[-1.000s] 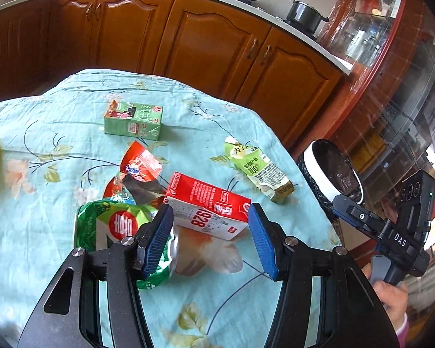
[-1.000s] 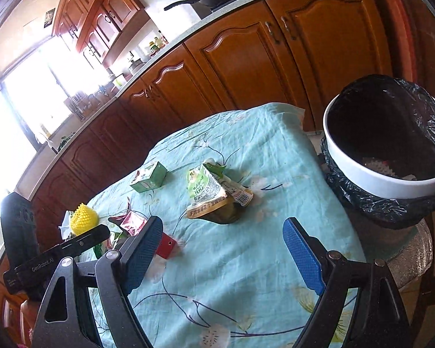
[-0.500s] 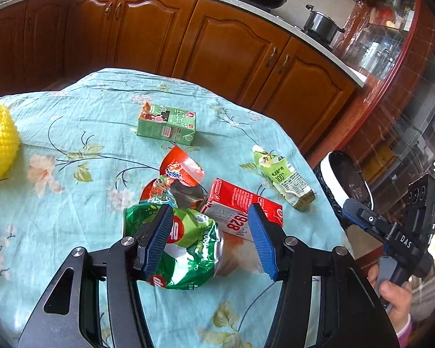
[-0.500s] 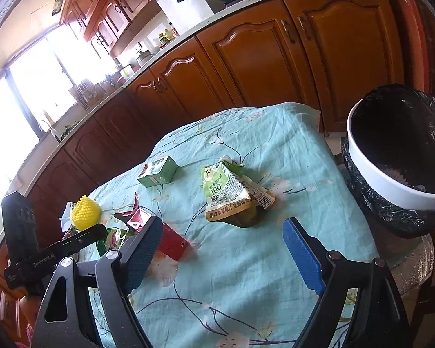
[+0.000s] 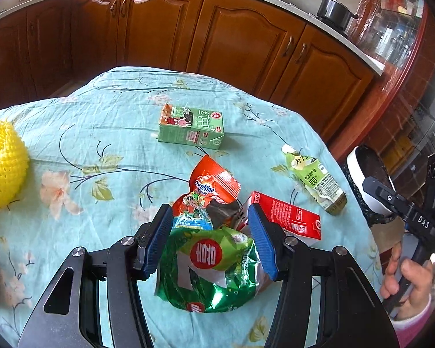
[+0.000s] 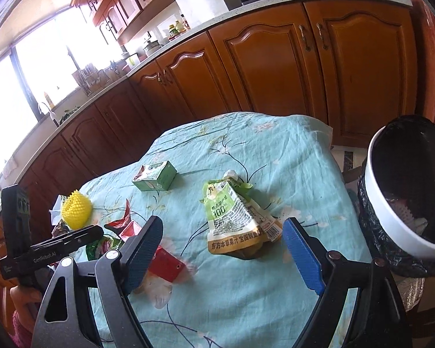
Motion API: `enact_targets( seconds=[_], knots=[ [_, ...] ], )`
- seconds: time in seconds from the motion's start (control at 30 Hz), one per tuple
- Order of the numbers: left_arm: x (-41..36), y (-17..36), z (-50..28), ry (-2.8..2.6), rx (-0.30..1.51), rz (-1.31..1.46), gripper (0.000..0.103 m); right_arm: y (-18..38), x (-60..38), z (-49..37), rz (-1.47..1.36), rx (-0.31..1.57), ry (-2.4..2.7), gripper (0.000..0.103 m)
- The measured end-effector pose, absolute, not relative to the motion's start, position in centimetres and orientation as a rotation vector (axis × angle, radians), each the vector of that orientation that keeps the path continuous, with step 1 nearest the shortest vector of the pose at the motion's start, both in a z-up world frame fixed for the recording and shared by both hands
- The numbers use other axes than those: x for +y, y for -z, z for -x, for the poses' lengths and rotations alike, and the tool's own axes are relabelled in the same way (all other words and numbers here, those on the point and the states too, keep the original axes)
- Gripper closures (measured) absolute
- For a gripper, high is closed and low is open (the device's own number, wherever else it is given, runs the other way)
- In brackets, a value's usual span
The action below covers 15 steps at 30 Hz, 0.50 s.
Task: Collect trash
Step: 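Grasp the orange Ovaltine wrapper with left tool while right tool grasps the green juice pouch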
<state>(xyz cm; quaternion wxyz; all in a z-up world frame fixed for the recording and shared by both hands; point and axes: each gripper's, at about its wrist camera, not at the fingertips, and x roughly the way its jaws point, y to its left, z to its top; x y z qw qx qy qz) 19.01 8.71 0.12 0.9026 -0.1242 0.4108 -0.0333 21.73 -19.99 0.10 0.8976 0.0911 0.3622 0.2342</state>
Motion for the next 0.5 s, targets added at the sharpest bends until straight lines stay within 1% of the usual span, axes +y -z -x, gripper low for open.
enact_targets(
  seconds=[0.17, 0.23, 0.27, 0.3, 0.33, 0.37, 0.4, 0.43, 0.47, 0.5],
  knots=[
    [8.8, 0.3, -20.0, 0.071, 0.874, 0.21, 0.049, 0.1, -19.4, -23.9, -0.133, 0.773, -0.477, 0.018],
    [8.7, 0.6, -20.4, 0.076, 0.891, 0.195, 0.049, 0.3, -19.2, -24.6, -0.113, 0.78, -0.474, 0.02],
    [8.7, 0.8, -20.5, 0.077, 0.896, 0.19, 0.05, 0.5, -18.9, -25.0, -0.101, 0.785, -0.475, 0.024],
    [8.6, 1.0, -20.6, 0.08, 0.901, 0.186, 0.054, 0.6, -18.7, -25.3, -0.09, 0.791, -0.476, 0.028],
    [8.5, 1.3, -20.8, 0.088, 0.912, 0.182, 0.063, 0.9, -18.5, -25.5, -0.079, 0.797, -0.475, 0.031],
    [8.4, 1.6, -21.0, 0.09, 0.92, 0.178, 0.066, 1.2, -18.2, -25.8, -0.066, 0.805, -0.472, 0.038],
    [8.3, 1.9, -21.2, 0.094, 0.928, 0.175, 0.073, 1.5, -17.8, -26.2, -0.049, 0.817, -0.471, 0.044],
    [8.2, 2.2, -21.3, 0.099, 0.935, 0.174, 0.08, 1.8, -17.5, -26.5, -0.033, 0.828, -0.472, 0.046],
    [8.2, 2.4, -21.5, 0.105, 0.943, 0.177, 0.084, 2.2, -17.1, -26.8, -0.016, 0.836, -0.473, 0.05],
    [8.2, 2.7, -21.7, 0.112, 0.949, 0.184, 0.091, 2.5, -16.7, -27.0, 0.001, 0.843, -0.474, 0.054]
  ],
)
